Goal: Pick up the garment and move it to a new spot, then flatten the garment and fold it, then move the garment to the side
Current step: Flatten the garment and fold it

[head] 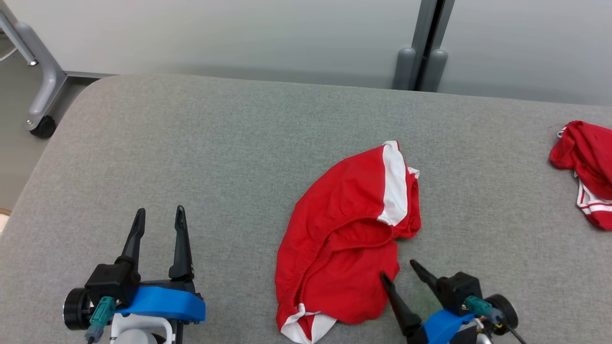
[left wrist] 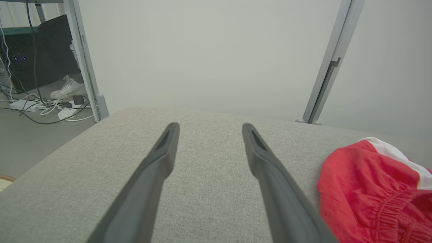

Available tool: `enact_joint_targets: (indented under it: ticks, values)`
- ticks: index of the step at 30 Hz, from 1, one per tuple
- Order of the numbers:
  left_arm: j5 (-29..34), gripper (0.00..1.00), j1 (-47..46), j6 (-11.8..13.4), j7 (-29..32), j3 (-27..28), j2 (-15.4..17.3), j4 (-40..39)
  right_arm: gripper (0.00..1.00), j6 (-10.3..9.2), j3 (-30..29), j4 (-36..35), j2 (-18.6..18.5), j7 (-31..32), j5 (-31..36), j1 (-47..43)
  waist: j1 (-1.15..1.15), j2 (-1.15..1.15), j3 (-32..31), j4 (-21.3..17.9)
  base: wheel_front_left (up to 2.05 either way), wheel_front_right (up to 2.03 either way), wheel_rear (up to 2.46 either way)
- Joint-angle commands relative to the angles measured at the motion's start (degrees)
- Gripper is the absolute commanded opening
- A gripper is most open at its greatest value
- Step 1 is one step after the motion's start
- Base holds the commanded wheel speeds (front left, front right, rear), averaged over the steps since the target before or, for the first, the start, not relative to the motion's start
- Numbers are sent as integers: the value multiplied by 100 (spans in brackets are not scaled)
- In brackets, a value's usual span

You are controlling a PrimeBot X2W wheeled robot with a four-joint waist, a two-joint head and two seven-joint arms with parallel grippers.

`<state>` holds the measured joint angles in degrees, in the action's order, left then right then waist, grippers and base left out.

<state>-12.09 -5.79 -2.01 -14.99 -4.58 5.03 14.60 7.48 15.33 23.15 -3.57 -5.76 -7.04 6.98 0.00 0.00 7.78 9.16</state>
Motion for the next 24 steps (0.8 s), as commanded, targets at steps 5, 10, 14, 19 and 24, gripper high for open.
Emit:
enact_joint_targets:
  ticks: [5,10,14,19,24]
  values:
    - [43,100,-83,-22,-27,-26,-11,28,100,3,206,546,56,-143,-156,203,0,0,20,73,0,0,0]
    - [42,100,-91,-24,-27,-3,-25,51,0,3,358,960,63,-256,-600,370,0,0,24,70,0,0,0]
    - [53,100,-46,-14,-27,-1,-34,58,0,3,274,1277,61,-426,-738,560,0,0,-7,10,0,0,0]
    - [59,100,-12,-31,-27,24,-26,75,0,3,-140,1391,2,-627,-549,702,0,0,-79,-105,0,0,0]
    - [54,100,55,-37,-27,25,-47,94,0,3,-567,1043,-266,-637,-420,551,0,0,-167,-246,0,0,0]
